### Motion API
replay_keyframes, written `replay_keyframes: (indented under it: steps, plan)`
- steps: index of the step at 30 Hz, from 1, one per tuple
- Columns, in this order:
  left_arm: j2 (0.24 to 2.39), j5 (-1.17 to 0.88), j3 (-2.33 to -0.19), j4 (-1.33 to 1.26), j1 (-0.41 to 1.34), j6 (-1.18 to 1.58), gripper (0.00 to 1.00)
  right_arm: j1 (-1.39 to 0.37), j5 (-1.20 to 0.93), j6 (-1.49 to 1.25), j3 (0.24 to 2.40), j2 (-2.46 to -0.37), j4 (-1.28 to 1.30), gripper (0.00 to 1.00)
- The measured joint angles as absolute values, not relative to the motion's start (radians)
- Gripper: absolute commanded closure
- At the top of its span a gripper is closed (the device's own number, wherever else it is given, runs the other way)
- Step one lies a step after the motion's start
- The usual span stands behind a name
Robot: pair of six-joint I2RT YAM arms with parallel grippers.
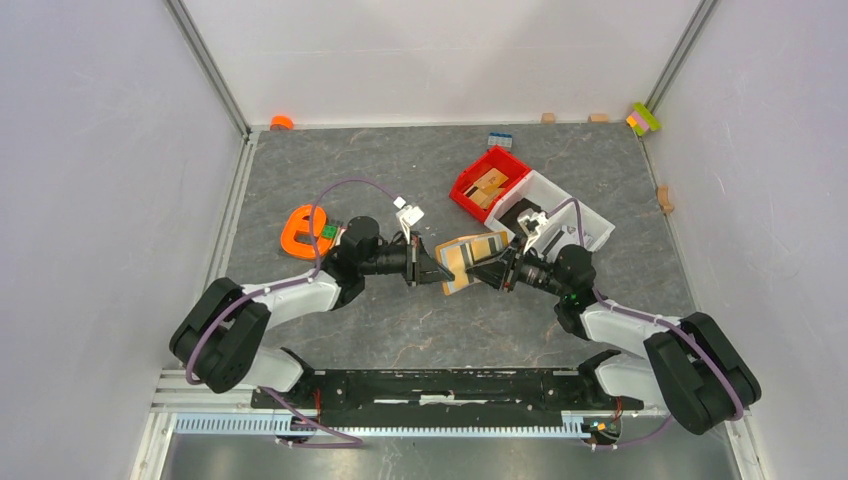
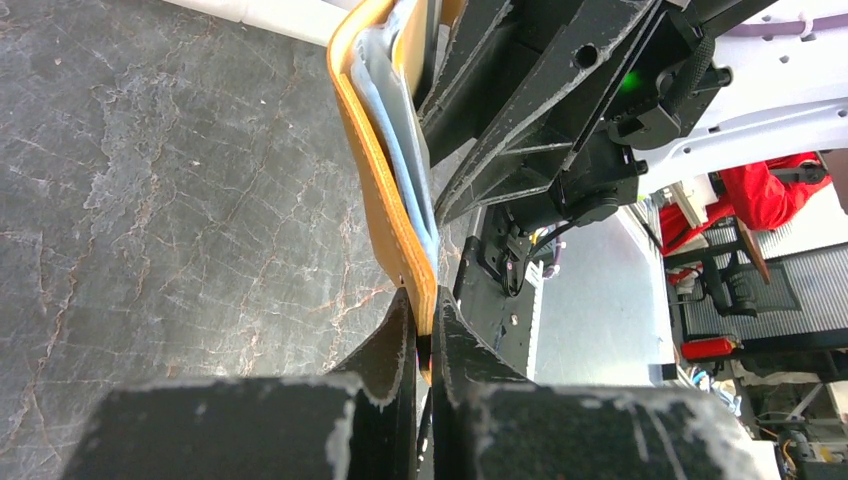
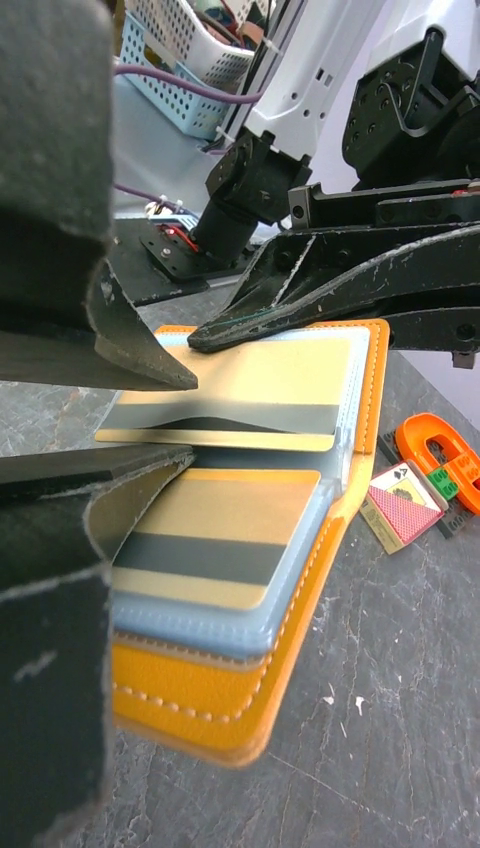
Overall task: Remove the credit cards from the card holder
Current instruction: Remove the credit card from the card holder.
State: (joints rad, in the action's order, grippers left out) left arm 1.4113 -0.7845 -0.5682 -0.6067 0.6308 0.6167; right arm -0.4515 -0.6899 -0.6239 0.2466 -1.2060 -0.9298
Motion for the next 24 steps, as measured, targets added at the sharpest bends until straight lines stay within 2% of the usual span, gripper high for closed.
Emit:
replay_keyframes:
  steps: [4,10,19,24]
  plan:
    - [1.373,-0.756,-0.568,-0.554,0.633,0.609,0.98,-0.448,-0.697,-0.643,0.239,-1.208,-0.966,0.81]
    - [1.366,-0.704,-0.577,-0.477,0.636,0.593,0.98,-0.447,-0.707,-0.663,0.216,-1.207,-1.003,0.81]
    - [1.368,-0.69,-0.585,-0.448,0.636,0.583,0.98,-0.444,-0.735,-0.709,0.198,-1.226,-1.083,0.75]
    - [1.368,-0.684,-0.588,-0.448,0.636,0.583,0.98,-0.443,-0.744,-0.727,0.196,-1.228,-1.11,0.79]
